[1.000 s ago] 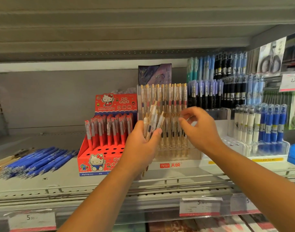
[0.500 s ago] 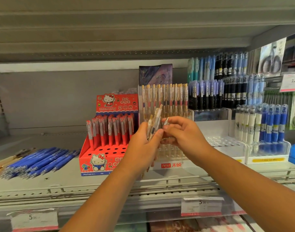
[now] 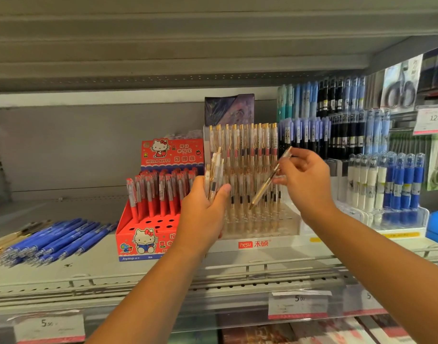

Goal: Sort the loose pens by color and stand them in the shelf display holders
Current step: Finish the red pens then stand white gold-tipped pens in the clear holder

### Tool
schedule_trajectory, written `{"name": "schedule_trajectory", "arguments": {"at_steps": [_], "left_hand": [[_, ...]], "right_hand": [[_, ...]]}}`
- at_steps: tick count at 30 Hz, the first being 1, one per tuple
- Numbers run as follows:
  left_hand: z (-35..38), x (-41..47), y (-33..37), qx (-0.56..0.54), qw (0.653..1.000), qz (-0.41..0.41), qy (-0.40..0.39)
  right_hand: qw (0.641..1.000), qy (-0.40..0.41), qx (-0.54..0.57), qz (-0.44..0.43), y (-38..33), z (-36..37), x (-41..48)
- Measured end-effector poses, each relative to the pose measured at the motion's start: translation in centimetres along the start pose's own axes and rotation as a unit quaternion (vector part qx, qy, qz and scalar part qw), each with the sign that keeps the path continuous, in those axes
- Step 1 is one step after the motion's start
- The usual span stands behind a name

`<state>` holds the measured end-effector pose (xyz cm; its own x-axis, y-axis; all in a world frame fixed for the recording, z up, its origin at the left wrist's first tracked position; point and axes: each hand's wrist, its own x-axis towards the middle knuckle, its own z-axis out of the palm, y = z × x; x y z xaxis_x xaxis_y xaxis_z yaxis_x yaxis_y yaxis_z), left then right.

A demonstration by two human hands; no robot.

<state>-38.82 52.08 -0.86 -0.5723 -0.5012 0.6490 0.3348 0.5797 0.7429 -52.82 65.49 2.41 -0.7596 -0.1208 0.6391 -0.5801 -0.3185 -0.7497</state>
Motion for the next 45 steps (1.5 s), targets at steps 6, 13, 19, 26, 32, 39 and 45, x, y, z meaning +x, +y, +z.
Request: {"name": "schedule_trajectory", "arguments": {"at_steps": [6, 13, 19, 26, 32, 39, 45], "left_hand": [[0.0, 0.1, -0.1, -0.003, 1.000, -0.006, -0.012], [0.0, 0.0, 0.1, -0.043, 0.999, -0.022, -0.017], [-0.1, -0.2, 0.2, -0.053, 0.998, -0.032, -0.022], [0.0, 0.0, -0.1, 0.012, 1.000, -0.001, -0.028], [-0.1, -0.1, -0.1, 0.011, 0.999, 0.000, -0.031], [-0.2, -0.4, 0.3, -0.006, 0.999, -0.002, -0.041], [-0.4, -0.7, 0.5, -0.020, 0.998, 0.001, -0.057]], "right_hand": [[0.993, 0.024, -0.102, -0.049, 1.2, -2.0, 1.6], [0.982, -0.016, -0.174, -0.075, 2.2, -1.9, 1.8], [0.951, -0.101, -0.292, -0.021, 3.2, -1.6, 1.9], [0.937, -0.083, -0.339, -0.028, 3.0, -1.6, 1.6], [0.941, -0.109, -0.321, 0.024, 2.9, -2.1, 1.6], [0.936, -0.022, -0.338, -0.101, 1.5, -1.7, 0.1], [0.973, -0.203, -0.107, -0.024, -1.8, 1.5, -2.2]]}}
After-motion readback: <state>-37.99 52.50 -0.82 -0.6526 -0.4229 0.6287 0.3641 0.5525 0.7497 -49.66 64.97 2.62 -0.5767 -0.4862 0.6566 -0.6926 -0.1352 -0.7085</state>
